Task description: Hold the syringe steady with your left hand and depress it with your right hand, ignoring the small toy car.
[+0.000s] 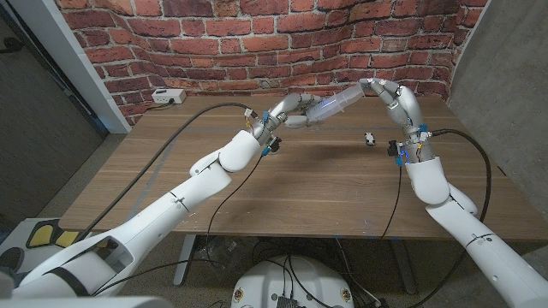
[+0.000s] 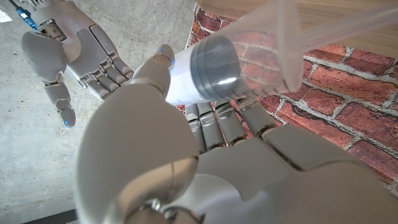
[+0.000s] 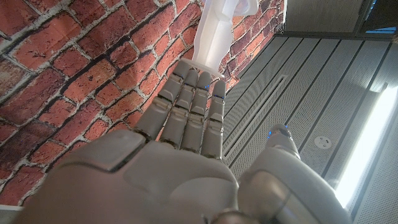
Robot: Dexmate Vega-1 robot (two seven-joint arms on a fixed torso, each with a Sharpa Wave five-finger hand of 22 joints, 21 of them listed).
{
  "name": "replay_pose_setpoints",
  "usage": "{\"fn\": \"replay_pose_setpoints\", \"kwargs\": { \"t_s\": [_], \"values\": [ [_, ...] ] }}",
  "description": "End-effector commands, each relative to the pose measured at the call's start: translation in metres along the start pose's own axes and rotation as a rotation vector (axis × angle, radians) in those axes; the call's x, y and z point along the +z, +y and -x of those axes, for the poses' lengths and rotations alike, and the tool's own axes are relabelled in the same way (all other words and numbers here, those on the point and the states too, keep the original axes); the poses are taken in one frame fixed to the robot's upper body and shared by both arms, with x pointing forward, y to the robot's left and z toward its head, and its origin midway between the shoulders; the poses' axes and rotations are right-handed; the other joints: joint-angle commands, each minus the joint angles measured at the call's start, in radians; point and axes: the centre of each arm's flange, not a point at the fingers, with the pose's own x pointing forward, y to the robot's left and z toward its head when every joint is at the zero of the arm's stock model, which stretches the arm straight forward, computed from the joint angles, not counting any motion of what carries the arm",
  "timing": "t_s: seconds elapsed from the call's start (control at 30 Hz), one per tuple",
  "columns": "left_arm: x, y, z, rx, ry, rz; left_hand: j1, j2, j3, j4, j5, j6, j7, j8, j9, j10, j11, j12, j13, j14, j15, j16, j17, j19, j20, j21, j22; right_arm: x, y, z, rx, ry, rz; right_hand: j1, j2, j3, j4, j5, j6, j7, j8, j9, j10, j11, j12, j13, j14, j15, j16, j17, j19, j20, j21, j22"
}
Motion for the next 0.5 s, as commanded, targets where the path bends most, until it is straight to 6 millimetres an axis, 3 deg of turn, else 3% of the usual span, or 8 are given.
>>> {"fn": "replay_pose_setpoints", "kwargs": {
  "t_s": [0.03,0.5],
  "values": [
    [0.001,0.0005,-0.003,-0.005,-0.008,-0.007,-0.028,0.028,0.084,0.075,0.004,0.001,0.0,0.004,0.004,0.002,-0.008,0.004,0.004,0.001,-0.024,0.004,0.003,-0.001,-0.001,-0.003,0.001,0.0002,0.003,0.0004,0.005,0.006,-0.008,0.008,0.005,0.007,0.003,-0.001,0.007,0.001,0.001,0.003,0.01,0.0,0.0,0.004,0.009,0.0,-0.003,0.003,0.045,-0.046,0.005,0.005],
    [-0.0001,0.0007,-0.003,-0.009,-0.001,-0.007,-0.03,0.027,0.087,0.074,0.003,0.002,0.0,0.005,0.004,0.004,-0.009,0.005,0.004,0.001,-0.024,0.004,0.003,-0.001,-0.001,-0.004,0.001,-0.0001,0.0094,0.0009,0.004,0.009,-0.024,0.009,0.006,0.007,0.004,-0.002,0.01,0.0,-0.001,0.003,0.013,0.001,-0.002,0.004,0.01,0.001,-0.006,0.003,0.046,-0.046,0.003,0.006]
  ]
}}
